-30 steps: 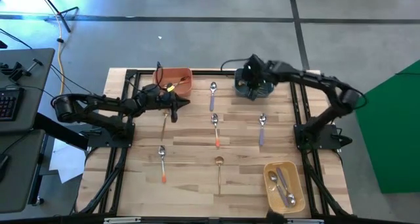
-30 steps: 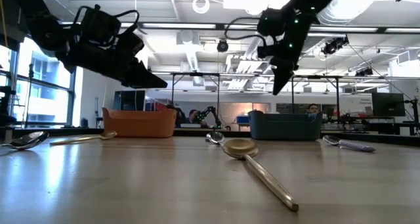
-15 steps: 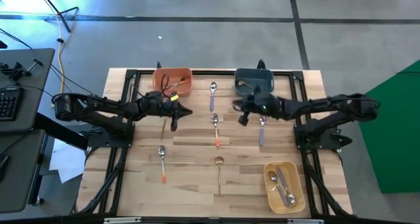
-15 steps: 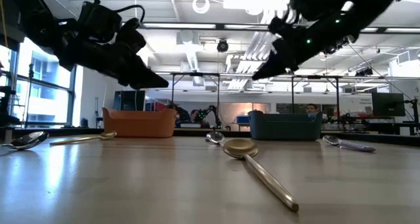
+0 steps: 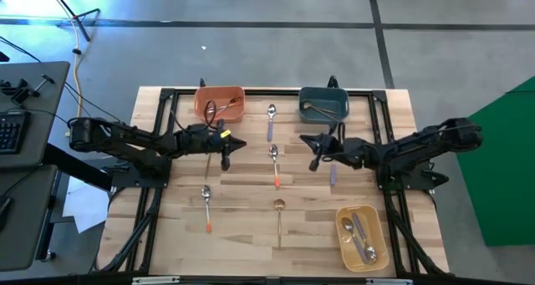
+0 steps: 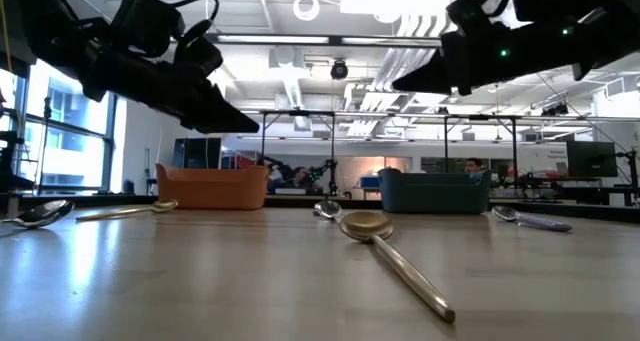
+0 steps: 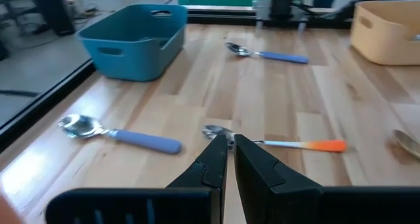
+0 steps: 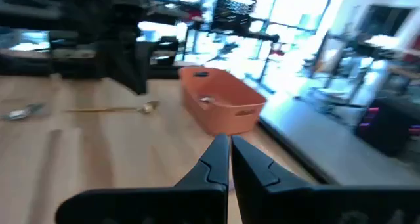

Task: Sort silverware by color (type)
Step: Put the violet spoon into the yellow bin

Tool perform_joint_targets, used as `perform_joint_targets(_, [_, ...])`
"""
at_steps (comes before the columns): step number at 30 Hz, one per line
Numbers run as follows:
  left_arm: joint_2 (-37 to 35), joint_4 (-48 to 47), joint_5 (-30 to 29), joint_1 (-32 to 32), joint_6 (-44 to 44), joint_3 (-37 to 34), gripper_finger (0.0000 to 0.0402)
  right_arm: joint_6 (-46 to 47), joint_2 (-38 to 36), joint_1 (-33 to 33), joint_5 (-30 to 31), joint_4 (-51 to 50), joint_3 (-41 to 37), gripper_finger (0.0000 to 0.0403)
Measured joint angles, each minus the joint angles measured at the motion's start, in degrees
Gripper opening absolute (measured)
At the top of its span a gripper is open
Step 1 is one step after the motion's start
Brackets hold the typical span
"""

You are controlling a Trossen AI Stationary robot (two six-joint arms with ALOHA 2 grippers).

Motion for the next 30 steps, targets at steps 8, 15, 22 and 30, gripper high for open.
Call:
perform_joint_targets(8, [0.0,-0.1,-4.7,-1.5,-0.6,1.8,0.0019,-1.3,0.0,0.9,6.2,0.6,-0.1,0.0])
perform_joint_targets(15, [0.8,-0.5,-4.8,-2.8,-0.2,5.4,0.0019,-2.2,0.0,3.0,3.9,-3.0,-0.1,0.0])
perform_joint_targets(22, [7.9,-1.5,-7.9,-2.7,-0.6,10.7,0.0019,-1.9,0.0,5.4,9.4,-3.9,-0.1,0.0])
perform_joint_targets(30, [20.6,-1.5,-7.9,-2.6,-0.6,16.9,0.0019,6.3,0.0,5.3,11.4,-14.4,-0.1,0.0])
